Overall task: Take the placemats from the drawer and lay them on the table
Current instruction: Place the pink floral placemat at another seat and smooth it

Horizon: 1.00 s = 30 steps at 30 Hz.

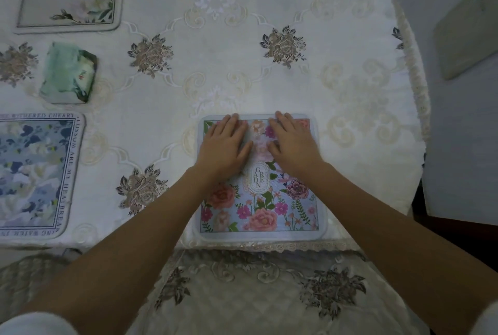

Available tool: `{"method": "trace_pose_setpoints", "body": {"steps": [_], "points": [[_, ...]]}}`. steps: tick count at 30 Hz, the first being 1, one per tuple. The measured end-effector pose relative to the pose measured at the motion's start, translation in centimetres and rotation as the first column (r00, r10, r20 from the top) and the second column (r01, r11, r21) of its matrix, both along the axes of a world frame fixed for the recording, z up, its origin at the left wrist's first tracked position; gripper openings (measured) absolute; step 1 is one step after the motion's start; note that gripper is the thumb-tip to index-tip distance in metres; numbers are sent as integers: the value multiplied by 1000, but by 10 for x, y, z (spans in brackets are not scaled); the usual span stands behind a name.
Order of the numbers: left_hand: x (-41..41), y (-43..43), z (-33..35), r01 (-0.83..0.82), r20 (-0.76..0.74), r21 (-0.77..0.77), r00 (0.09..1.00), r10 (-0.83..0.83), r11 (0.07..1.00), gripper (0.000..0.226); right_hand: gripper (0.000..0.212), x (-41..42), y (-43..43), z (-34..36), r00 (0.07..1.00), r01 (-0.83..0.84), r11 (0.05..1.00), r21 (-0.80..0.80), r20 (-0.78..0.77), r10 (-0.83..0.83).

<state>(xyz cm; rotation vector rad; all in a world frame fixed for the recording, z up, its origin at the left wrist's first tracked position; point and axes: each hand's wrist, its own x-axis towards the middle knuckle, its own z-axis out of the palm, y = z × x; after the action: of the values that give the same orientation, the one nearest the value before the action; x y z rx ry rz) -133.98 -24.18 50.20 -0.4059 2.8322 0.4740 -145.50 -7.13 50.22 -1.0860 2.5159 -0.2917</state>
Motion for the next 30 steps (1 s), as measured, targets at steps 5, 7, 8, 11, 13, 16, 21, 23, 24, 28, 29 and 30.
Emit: {"method": "trace_pose_setpoints", "body": {"steps": [5, 7, 8, 11, 13, 16, 21, 23, 24, 28, 29, 30], "points": [[49, -31, 7, -139, 24, 13, 990, 139, 990, 69, 53, -1, 51, 8, 994, 109, 994, -28, -17, -109], [77, -30, 9, -143, 40, 43, 989, 141, 989, 72, 59, 13, 72, 8, 995, 101, 994, 31, 2, -101], [90, -25, 9, -129, 51, 44, 991, 127, 991, 75, 62, 22, 81, 7, 996, 88, 995, 56, 11, -89], [122, -8, 14, -94, 87, 46, 992, 90, 994, 83, 65, 52, 105, 9, 996, 61, 994, 89, 53, -66], [142, 5, 17, -77, 101, 70, 992, 70, 995, 84, 67, 76, 122, 13, 995, 51, 993, 109, 78, -59], [170, 25, 22, -78, 144, 125, 988, 60, 989, 82, 70, 112, 148, 18, 992, 24, 990, 136, 117, -40], [210, 46, 32, -124, 220, 194, 972, 80, 973, 82, 70, 154, 184, 28, 976, 37, 989, 143, 207, -67], [219, 55, 36, -140, 243, 202, 966, 89, 969, 83, 71, 163, 190, 29, 973, 28, 991, 134, 225, -57], [222, 60, 37, -152, 254, 202, 962, 99, 968, 83, 71, 165, 191, 29, 971, 35, 992, 124, 229, -63], [224, 67, 37, -144, 268, 159, 959, 97, 977, 75, 67, 164, 187, 34, 967, 87, 991, 106, 232, -110], [225, 67, 37, -142, 263, 155, 960, 98, 978, 75, 67, 165, 187, 35, 971, 79, 990, 114, 218, -102], [228, 67, 38, -142, 257, 157, 961, 99, 977, 76, 65, 167, 187, 36, 976, 64, 990, 124, 200, -88]]}}
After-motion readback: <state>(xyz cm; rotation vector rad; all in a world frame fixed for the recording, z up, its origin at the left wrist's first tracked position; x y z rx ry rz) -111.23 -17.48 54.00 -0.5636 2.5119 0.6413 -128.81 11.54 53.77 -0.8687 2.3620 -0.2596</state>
